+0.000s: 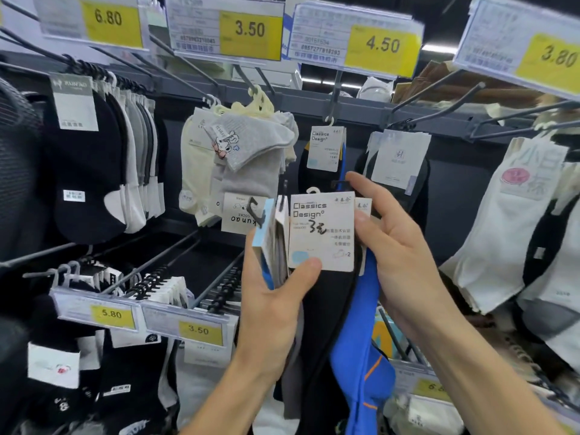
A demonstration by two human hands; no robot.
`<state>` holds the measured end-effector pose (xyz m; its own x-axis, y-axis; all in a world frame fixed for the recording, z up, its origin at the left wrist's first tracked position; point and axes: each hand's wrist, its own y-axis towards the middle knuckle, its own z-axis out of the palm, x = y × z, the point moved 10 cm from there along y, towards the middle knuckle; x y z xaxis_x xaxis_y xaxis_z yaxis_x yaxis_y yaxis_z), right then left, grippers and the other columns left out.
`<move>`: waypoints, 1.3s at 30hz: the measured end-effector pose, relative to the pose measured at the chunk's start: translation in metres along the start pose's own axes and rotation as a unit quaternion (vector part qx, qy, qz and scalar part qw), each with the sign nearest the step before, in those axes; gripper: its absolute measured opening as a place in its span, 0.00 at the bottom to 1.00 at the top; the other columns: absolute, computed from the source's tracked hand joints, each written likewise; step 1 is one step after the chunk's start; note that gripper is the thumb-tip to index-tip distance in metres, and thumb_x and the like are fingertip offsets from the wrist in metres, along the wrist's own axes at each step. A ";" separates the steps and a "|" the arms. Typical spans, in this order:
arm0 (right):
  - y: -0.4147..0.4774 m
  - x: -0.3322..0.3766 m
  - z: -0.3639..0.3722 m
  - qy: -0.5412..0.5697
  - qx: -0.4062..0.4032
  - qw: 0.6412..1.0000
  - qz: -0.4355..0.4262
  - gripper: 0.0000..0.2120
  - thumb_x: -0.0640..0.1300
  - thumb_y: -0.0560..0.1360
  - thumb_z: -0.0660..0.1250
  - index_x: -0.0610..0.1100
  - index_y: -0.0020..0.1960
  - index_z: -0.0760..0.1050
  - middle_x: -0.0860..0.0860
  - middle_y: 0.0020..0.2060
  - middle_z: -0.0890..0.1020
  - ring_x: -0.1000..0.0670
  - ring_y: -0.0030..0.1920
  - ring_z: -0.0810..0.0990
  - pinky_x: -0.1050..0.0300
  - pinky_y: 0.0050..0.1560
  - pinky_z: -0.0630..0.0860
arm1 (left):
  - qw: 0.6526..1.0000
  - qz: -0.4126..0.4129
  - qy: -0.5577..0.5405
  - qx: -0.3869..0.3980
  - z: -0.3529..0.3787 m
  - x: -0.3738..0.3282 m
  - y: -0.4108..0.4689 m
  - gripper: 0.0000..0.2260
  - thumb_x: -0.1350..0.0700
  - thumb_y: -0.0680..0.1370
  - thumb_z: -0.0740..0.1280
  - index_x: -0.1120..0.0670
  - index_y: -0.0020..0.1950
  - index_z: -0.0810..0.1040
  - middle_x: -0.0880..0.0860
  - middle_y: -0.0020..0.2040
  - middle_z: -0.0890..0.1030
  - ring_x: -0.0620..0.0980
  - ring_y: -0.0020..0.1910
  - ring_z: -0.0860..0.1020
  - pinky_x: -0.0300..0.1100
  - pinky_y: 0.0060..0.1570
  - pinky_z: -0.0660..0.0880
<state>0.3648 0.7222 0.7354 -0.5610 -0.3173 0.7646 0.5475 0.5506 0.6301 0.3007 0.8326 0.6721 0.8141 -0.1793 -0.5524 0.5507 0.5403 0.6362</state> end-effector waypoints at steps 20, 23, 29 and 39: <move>0.145 0.014 -0.055 -0.247 -0.132 0.955 -0.098 0.23 0.37 0.77 0.67 0.49 0.70 0.69 0.51 0.63 0.78 0.52 0.62 0.78 0.48 0.65 0.75 | 0.997 -0.024 0.058 -0.043 -0.014 0.001 0.001 0.14 0.57 0.70 0.72 0.53 0.55 0.77 0.52 0.40 0.78 0.47 0.33 0.79 0.37 0.35 0.78; 0.158 0.008 -0.052 -0.262 -0.109 0.952 -0.112 0.24 0.38 0.77 0.67 0.52 0.71 0.68 0.55 0.67 0.75 0.55 0.66 0.74 0.49 0.70 0.71 | 0.997 -0.029 0.058 -0.042 -0.019 -0.001 0.002 0.15 0.56 0.70 0.73 0.54 0.55 0.76 0.51 0.40 0.78 0.47 0.32 0.79 0.37 0.34 0.77; 0.166 0.001 -0.051 -0.262 -0.098 0.954 -0.112 0.23 0.39 0.78 0.65 0.47 0.72 0.68 0.52 0.68 0.74 0.55 0.68 0.73 0.56 0.70 0.69 | 0.995 -0.026 0.088 -0.048 -0.029 -0.004 0.002 0.14 0.49 0.67 0.74 0.47 0.51 0.78 0.47 0.40 0.79 0.47 0.34 0.79 0.44 0.40 0.78; 0.161 -0.003 -0.049 -0.203 -0.116 0.967 -0.101 0.14 0.40 0.79 0.65 0.46 0.63 0.70 0.53 0.49 0.81 0.59 0.46 0.81 0.58 0.50 0.80 | 0.992 -0.041 0.107 -0.049 -0.039 -0.003 0.003 0.14 0.50 0.68 0.74 0.48 0.51 0.77 0.47 0.40 0.78 0.49 0.34 0.79 0.42 0.39 0.77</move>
<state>0.4852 0.7741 0.8414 -0.8426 -0.0451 0.5367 0.4999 0.3052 0.8105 0.2925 0.8670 0.6549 0.7042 -0.0528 -0.7080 0.5835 0.6112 0.5348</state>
